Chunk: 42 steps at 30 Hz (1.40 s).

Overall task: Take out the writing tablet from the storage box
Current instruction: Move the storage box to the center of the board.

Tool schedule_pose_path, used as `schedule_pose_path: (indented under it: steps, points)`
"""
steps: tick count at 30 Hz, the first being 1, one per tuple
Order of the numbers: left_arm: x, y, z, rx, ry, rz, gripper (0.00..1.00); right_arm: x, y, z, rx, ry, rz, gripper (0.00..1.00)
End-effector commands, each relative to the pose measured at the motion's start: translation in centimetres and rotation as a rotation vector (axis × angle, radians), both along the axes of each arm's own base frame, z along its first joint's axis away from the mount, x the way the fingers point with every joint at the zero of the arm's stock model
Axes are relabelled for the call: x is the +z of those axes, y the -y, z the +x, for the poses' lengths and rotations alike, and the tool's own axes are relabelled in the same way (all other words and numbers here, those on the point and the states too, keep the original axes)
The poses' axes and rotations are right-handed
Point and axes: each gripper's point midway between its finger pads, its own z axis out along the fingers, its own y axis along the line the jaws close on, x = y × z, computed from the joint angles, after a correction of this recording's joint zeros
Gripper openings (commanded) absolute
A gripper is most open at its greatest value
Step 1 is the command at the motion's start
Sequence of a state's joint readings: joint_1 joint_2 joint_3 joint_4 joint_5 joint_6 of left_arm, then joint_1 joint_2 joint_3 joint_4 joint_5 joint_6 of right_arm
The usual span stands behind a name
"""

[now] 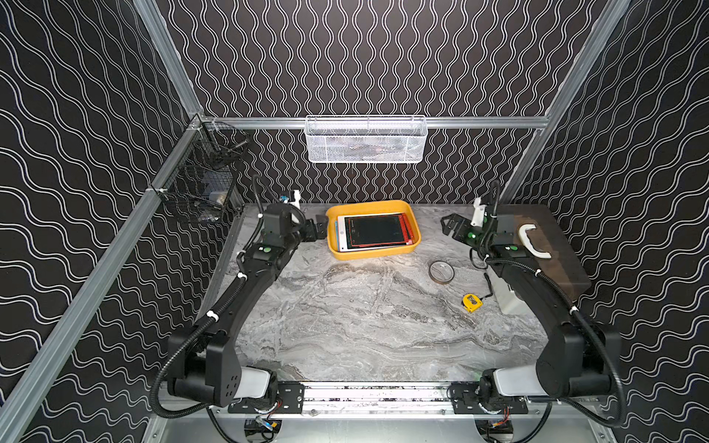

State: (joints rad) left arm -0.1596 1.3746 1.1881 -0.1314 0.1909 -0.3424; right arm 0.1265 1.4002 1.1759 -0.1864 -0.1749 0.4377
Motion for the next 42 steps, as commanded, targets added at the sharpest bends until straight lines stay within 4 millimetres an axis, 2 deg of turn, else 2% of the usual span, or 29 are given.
schedule_pose_path:
  steps: [1,3,5,8,9,11,12,14,16,18,21,23,25,29,32,35,40,41,42]
  points:
    - [0.5,3.1,-3.2,-0.032,-0.172,-0.202,0.99,1.2,-3.9,-3.1,0.056,-0.158,0.195,1.00]
    - [2.3,4.5,-3.9,-0.063,-0.151,-0.287,0.99,3.4,-5.8,-3.9,0.094,-0.137,0.254,1.00]
    - [3.6,5.6,-4.8,-0.099,-0.110,-0.297,0.99,6.2,-8.0,-4.8,0.176,-0.055,0.254,1.00]
    - [4.5,6.6,-5.6,-0.155,-0.058,-0.336,0.99,9.3,-9.8,-5.3,0.252,0.088,0.332,1.00]
    - [4.9,7.5,-5.8,-0.206,-0.032,-0.375,0.99,9.5,-10.2,-5.5,0.273,0.090,0.367,1.00]
    - [5.5,8.7,-6.2,-0.297,-0.011,-0.391,0.99,8.2,-9.5,-5.2,0.208,0.022,0.361,1.00]
    - [6.0,9.5,-6.4,-0.353,-0.001,-0.401,0.99,7.7,-9.8,-5.0,0.214,0.002,0.366,1.00]
    - [6.7,10.9,-6.5,-0.456,0.009,-0.415,0.99,8.5,-10.9,-4.8,0.280,0.024,0.386,1.00]
    - [6.4,11.1,-5.9,-0.459,-0.020,-0.379,0.99,8.3,-11.2,-4.3,0.267,0.015,0.359,1.00]
    - [4.9,10.6,-4.9,-0.400,-0.077,-0.326,0.99,6.9,-10.3,-3.2,0.189,-0.036,0.315,1.00]
    - [3.4,10.9,-3.7,-0.400,-0.078,-0.326,0.99,4.8,-7.7,-1.3,0.063,-0.037,0.134,1.00]
    - [1.9,10.8,-2.2,-0.353,-0.118,-0.335,0.99,2.9,-6.0,0.4,0.006,-0.054,0.021,1.00]
    - [0.1,10.4,-0.3,-0.301,-0.169,-0.259,0.99,0.9,-4.2,2.3,-0.041,-0.101,-0.111,0.99]
    - [-3.7,9.6,2.7,-0.218,-0.273,-0.134,0.99,-3.6,-3.5,5.6,0.012,-0.165,-0.286,1.00]
    - [-6.6,9.7,4.6,-0.171,-0.317,-0.117,0.99,-6.9,-3.5,7.8,0.056,-0.170,-0.320,1.00]
    - [-10.0,10.4,5.9,-0.147,-0.375,-0.108,0.98,-9.9,-2.3,9.6,0.049,-0.232,-0.295,1.00]
    - [-14.7,11.5,8.2,-0.141,-0.457,-0.078,0.97,-13.8,-1.2,9.9,0.071,-0.308,-0.260,1.00]
    - [-15.6,11.6,8.6,-0.142,-0.470,-0.074,0.97,-14.1,-1.1,10.0,0.070,-0.307,-0.253,1.00]
    - [-16.2,11.8,9.2,-0.140,-0.478,-0.076,0.97,-16.0,-1.3,10.2,0.080,-0.337,-0.251,1.00]
